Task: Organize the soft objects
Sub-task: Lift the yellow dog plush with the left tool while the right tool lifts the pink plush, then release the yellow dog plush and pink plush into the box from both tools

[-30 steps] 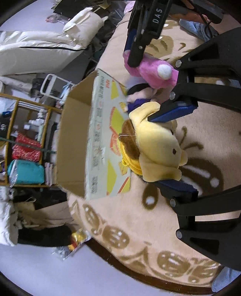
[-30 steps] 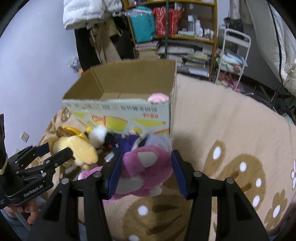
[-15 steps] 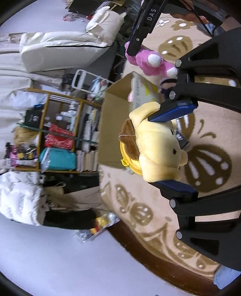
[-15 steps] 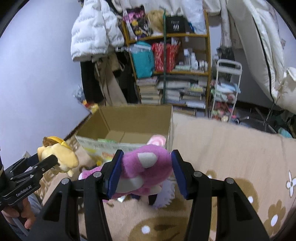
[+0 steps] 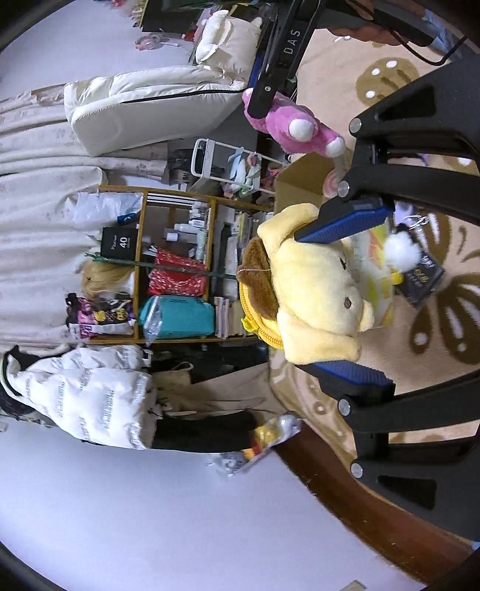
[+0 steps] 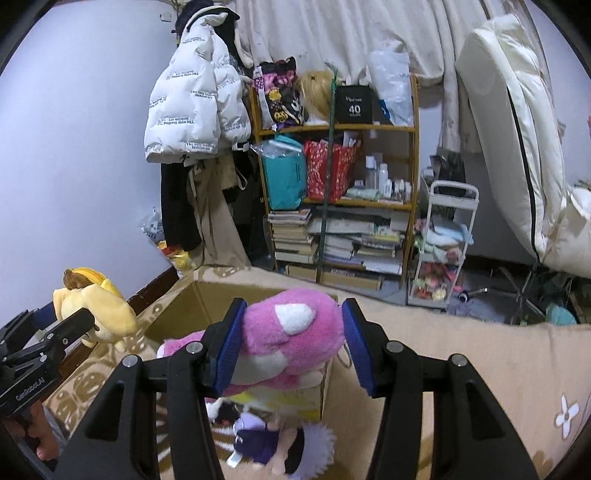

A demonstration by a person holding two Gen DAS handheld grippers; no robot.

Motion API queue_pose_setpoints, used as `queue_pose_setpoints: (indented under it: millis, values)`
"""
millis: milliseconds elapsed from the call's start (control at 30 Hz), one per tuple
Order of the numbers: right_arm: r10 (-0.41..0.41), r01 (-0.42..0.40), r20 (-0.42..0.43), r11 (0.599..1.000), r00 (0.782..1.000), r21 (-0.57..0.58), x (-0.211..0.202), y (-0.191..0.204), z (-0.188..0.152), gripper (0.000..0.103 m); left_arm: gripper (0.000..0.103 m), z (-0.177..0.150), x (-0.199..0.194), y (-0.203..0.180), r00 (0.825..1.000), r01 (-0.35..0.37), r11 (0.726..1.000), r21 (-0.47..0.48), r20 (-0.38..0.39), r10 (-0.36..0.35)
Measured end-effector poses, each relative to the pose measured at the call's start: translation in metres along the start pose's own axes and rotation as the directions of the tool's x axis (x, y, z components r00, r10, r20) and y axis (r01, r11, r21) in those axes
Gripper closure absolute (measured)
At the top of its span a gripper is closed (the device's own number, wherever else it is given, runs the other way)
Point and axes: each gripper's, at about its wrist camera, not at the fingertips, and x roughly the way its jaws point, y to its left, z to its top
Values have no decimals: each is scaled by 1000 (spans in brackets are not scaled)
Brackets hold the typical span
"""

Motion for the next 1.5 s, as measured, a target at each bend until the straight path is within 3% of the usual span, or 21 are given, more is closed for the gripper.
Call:
queue_pose_setpoints:
  millis: [300,567,733,833,1333,1500]
  values:
    - [-17,18,31,999,999,-47,25,7,14,47,43,19,30,-10,1000,-8,999,49,16,7]
    - [-23,24,45,1000,999,-13,42,0,13,47,42,13,59,-16,1000,10,998,64,-8,-10]
    - [-7,6,20,1000,1000,27,56,-9,5,47,41,6,74,-18,999,31,997,66,-33,-28]
    - [78,-79,14,993,997,93,64,-17,-2,46,40,1,81,-22,998,38,995,95,-51,-34]
    - [48,-46,-57,999,997,29,92,-11,-21,43,36,-17,102,-29,994,23,989,146,-113,-6]
    - [48,-47,-66,999,997,10,86,-6,-23,40,23,-18,93,-22,993,7,992,124,-118,8]
